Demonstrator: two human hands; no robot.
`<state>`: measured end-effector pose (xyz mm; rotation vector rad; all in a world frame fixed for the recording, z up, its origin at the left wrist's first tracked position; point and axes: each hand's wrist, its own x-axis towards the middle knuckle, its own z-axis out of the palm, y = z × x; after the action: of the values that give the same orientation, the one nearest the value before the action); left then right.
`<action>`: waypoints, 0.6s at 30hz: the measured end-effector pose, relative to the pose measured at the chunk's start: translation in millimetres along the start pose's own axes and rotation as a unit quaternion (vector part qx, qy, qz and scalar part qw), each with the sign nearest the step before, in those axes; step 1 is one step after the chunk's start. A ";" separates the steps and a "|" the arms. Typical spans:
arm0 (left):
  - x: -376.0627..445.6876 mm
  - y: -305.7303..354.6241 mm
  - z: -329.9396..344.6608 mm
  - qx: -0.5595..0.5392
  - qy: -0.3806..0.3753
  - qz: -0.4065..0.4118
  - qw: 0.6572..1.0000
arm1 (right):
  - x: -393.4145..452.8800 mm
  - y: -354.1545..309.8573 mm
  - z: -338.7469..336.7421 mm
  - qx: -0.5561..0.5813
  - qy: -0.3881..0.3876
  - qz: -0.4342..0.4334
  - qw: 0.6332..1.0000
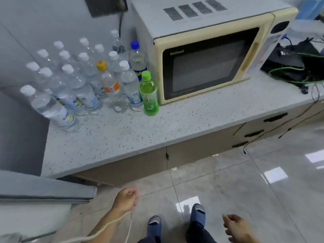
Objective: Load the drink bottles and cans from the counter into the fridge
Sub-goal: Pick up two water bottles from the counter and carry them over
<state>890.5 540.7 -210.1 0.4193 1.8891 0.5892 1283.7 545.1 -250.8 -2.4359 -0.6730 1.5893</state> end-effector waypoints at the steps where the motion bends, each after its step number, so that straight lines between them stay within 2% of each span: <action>1: -3.1 2.0 3.4 -0.018 0.014 -0.006 1.000 | 10.2 -20.9 -1.3 -0.020 -0.012 -0.021 1.000; 4: -7.8 16.7 14.2 -0.066 0.067 -0.012 0.995 | 30.5 -94.8 5.0 -0.064 -0.059 -0.113 0.990; 7: -9.9 36.5 14.8 -0.107 0.100 -0.007 0.989 | 22.8 -170.6 24.1 -0.113 -0.109 -0.227 0.961; 10: -16.9 55.3 2.8 -0.142 0.124 0.038 0.981 | -8.3 -233.3 49.9 -0.142 -0.156 -0.334 0.919; 13: -20.3 82.7 -23.7 -0.168 0.165 0.086 0.968 | -49.6 -284.7 84.2 -0.165 -0.199 -0.444 0.858; 18: -11.1 148.6 -89.3 -0.241 0.316 0.131 0.908 | -125.0 -353.3 155.3 -0.165 -0.245 -0.559 0.775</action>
<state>814.3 637.7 -87.7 0.1574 2.1974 1.4769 1002.2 784.9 -84.0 -1.1033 -2.0932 1.5066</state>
